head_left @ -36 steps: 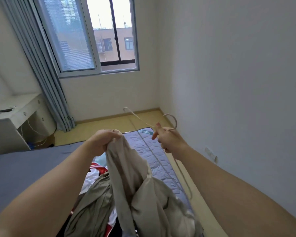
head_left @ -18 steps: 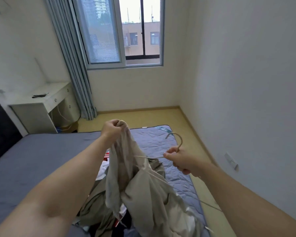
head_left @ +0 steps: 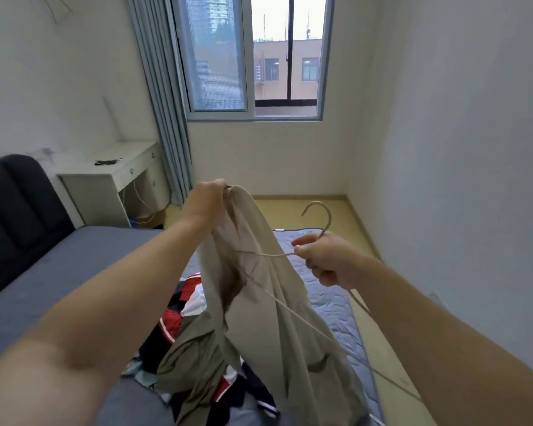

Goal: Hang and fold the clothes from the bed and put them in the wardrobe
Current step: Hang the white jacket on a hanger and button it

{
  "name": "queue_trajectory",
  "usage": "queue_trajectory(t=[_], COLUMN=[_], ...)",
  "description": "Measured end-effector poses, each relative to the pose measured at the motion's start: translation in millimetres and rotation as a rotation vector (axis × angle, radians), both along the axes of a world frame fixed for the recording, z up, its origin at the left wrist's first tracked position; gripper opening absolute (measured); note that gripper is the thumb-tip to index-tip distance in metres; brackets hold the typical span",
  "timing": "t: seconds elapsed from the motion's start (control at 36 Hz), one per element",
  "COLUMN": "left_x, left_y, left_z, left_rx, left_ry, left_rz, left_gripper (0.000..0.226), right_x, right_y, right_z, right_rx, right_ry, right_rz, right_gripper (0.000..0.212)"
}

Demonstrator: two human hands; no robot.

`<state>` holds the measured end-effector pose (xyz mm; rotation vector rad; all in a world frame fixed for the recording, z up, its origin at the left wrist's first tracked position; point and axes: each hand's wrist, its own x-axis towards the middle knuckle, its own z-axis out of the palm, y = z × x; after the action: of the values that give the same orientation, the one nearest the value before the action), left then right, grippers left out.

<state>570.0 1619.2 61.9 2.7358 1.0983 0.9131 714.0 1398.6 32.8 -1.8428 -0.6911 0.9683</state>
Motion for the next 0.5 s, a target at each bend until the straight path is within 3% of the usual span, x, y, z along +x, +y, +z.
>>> queue_trajectory(t=[0.31, 0.5], left_x=[0.8, 10.0], left_y=[-7.8, -18.2], left_z=[-25.7, -33.1], left_rx=[0.139, 0.082], left_ry=[0.204, 0.248], left_rz=[0.136, -0.034], left_gripper=[0.013, 0.032], right_x=[-6.2, 1.4], right_y=[-4.9, -9.1], right_z=[-20.6, -32.4], right_rx=[-0.070, -0.116], right_ry=[-0.035, -0.264], right_rz=[-0.098, -0.052], right_gripper=[0.020, 0.020])
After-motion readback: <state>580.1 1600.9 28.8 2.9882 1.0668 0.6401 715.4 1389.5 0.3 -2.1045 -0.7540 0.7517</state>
